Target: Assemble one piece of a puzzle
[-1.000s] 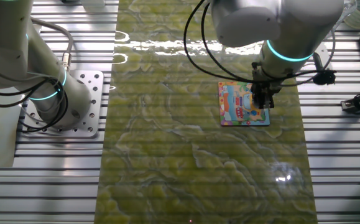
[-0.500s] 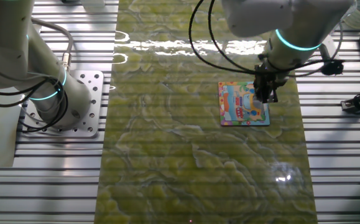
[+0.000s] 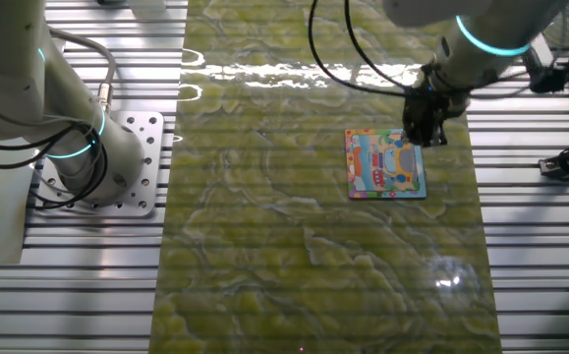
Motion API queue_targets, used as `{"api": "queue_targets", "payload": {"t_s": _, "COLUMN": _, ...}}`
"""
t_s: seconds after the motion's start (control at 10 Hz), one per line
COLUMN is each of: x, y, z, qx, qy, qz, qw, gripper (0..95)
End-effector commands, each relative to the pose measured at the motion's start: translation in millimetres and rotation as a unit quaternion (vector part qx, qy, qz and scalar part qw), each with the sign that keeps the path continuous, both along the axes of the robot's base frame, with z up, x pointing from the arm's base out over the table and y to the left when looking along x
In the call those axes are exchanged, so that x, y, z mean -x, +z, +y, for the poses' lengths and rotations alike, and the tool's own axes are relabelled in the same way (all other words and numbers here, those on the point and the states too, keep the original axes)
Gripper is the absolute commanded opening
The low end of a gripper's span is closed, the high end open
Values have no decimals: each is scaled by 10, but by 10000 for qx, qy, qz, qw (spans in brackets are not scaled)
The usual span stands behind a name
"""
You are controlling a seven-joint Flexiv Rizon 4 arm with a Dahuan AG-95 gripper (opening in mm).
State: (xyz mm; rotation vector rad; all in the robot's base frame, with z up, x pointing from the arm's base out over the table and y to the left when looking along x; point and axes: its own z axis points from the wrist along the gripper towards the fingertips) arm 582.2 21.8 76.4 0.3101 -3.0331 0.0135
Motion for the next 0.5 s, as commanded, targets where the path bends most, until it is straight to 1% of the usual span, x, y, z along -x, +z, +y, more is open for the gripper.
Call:
{"api": "queue_targets", "payload": {"t_s": 0.1, "x": 186, "y": 196, "z": 26, "qx": 60, "qy": -529, "qz": -408, "qw": 9977, "gripper": 0}}
{"api": "queue_targets", "payload": {"t_s": 0.2, "x": 262, "y": 241, "z": 20, "qx": 45, "qy": -466, "qz": -468, "qw": 9978, "gripper": 0}}
{"api": "queue_targets", "payload": {"t_s": 0.3, "x": 287, "y": 258, "z": 20, "qx": 69, "qy": -449, "qz": -483, "qw": 9978, "gripper": 0}}
{"api": "queue_targets", "payload": {"t_s": 0.4, "x": 314, "y": 255, "z": 18, "qx": 105, "qy": -400, "qz": -676, "qw": 9969, "gripper": 0}}
{"api": "queue_targets", "payload": {"t_s": 0.5, "x": 379, "y": 236, "z": 25, "qx": 139, "qy": -454, "qz": -762, "qw": 9960, "gripper": 0}}
